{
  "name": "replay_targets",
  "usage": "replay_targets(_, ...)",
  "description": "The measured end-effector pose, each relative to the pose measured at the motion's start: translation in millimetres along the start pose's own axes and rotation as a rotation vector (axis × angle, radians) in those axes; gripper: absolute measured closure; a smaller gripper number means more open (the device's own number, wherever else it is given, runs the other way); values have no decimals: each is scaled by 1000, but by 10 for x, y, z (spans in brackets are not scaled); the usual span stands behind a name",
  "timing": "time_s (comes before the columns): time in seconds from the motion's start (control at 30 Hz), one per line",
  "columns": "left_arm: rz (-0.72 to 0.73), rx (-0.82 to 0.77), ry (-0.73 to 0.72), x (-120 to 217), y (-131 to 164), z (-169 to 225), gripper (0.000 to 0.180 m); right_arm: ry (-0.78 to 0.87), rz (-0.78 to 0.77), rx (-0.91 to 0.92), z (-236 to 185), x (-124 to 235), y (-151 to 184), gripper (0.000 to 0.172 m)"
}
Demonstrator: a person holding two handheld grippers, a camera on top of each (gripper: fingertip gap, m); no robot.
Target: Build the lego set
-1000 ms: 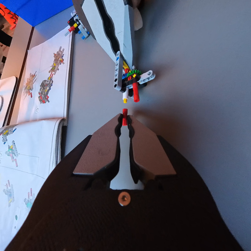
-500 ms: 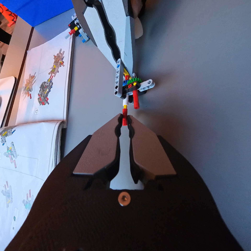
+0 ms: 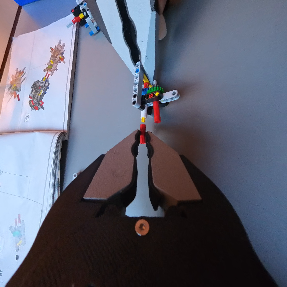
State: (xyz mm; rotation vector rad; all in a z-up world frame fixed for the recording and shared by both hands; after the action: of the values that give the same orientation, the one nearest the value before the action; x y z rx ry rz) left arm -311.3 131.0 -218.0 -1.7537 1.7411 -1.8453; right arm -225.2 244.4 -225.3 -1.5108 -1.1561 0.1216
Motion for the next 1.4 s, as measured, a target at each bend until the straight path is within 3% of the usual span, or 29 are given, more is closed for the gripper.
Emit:
replay_targets(0.83, 9, 239, 171, 33, 30, -93, 179, 0, -3, 11, -12, -11, -3, 168)
replay_targets(1.07, 96, 237, 211, 81, -7, -110, 178, 3, -4, 17, -20, -15, -5, 168)
replay_targets(1.4, 59, 252, 220, 27, 13, -85, 178, -2, -6, 21, -29, -16, -2, 168)
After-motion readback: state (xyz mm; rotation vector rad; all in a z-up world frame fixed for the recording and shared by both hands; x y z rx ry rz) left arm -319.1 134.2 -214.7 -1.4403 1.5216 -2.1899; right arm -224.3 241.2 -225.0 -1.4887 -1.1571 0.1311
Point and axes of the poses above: each gripper's, where its closed fingertips meet, x back along the fingers, y out of its underside, z = x × y across the jaws, the point moved 6 cm from there along x, back along the fingers, and after that the axes turned 5 degrees about z, right-handed, at the moved point
